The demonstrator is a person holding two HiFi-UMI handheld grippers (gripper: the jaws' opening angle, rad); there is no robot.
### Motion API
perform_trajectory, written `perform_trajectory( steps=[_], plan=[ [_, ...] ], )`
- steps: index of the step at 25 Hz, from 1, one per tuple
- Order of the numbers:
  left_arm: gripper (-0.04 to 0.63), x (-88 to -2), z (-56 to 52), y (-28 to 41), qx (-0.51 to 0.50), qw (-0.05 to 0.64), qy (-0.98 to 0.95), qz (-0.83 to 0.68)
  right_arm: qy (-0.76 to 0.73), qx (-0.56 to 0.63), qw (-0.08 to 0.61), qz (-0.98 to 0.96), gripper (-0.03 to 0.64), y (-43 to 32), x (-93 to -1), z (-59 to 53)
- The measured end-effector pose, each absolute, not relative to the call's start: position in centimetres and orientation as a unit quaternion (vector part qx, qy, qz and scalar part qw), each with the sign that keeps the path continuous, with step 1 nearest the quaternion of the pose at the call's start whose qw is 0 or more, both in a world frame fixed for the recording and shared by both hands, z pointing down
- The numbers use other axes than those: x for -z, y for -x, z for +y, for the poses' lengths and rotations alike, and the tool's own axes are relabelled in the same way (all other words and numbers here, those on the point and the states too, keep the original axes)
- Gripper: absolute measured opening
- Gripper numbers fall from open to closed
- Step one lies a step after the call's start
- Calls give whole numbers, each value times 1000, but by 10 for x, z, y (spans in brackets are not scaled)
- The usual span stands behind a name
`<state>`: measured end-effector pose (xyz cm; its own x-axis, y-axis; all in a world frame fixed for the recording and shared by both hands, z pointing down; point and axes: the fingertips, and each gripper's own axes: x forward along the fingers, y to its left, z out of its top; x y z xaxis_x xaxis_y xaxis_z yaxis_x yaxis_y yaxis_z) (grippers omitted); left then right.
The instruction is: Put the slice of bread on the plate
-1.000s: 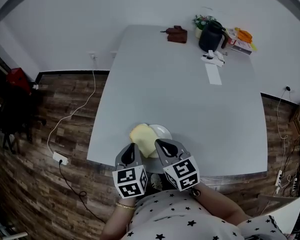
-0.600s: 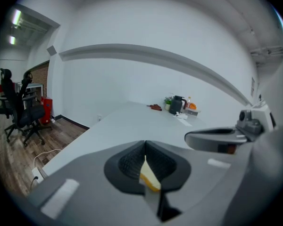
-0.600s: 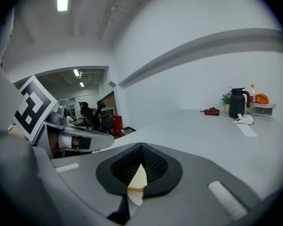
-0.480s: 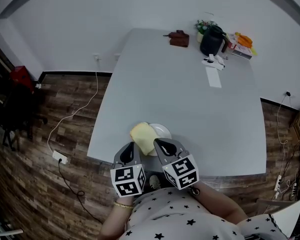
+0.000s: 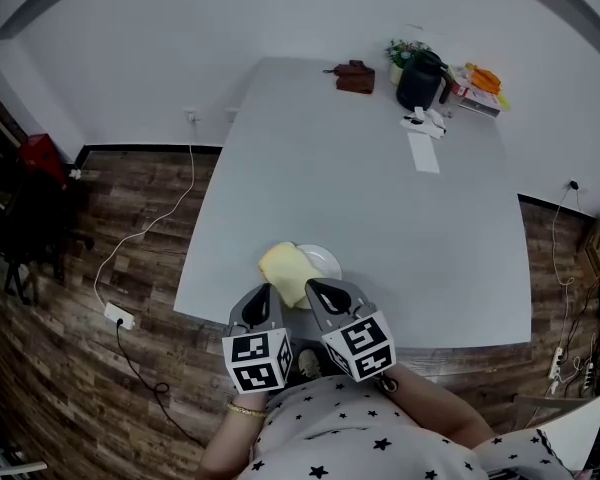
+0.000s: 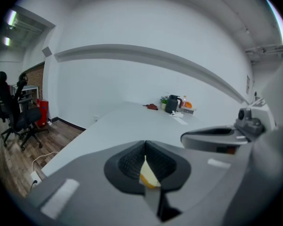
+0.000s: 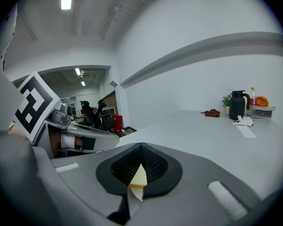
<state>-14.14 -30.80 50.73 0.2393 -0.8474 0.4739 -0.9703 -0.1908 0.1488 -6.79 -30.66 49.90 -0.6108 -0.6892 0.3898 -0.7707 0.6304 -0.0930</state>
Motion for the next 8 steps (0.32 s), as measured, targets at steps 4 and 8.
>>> perform_trajectory(
  steps=[4,8],
  plan=[
    [8,-506,-306,141,-146,210,-760,-597,-413,-126,161,-888,-2,68,-499,-303],
    [9,-506,-304,140,-148,208,-762,-595,-412,-126,160,-888,-2,69,-498,-302]
  ],
)
